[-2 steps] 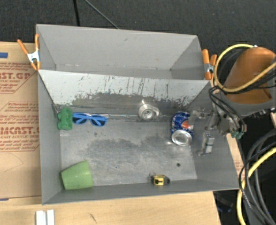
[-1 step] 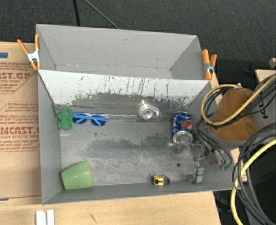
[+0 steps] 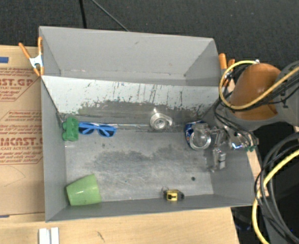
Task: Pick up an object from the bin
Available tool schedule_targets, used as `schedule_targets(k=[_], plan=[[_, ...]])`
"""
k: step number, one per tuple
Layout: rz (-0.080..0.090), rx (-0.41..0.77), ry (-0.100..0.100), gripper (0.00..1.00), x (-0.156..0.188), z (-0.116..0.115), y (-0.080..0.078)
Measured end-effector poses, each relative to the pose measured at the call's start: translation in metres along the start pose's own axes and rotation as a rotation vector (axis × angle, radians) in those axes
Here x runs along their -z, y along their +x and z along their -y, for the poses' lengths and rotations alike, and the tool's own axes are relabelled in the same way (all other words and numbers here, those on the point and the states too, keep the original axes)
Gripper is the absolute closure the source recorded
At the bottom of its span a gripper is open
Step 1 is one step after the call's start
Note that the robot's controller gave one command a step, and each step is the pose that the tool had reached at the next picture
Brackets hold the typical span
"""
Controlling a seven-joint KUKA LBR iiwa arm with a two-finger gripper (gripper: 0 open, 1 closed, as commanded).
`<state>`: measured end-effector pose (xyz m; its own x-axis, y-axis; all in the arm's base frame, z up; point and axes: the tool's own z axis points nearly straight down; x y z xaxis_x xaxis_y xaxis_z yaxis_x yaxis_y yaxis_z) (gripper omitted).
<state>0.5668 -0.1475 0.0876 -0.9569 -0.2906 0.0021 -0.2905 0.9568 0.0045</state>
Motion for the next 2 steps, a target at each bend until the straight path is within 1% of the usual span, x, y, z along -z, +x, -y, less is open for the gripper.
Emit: schedule_targets(k=[1,2], plan=[[-0.005,-0.089,-0.003,0.0,0.005,0.001,-0.024],[0.009,-0.298,-0.009,0.0,-0.011,-0.008,-0.033]])
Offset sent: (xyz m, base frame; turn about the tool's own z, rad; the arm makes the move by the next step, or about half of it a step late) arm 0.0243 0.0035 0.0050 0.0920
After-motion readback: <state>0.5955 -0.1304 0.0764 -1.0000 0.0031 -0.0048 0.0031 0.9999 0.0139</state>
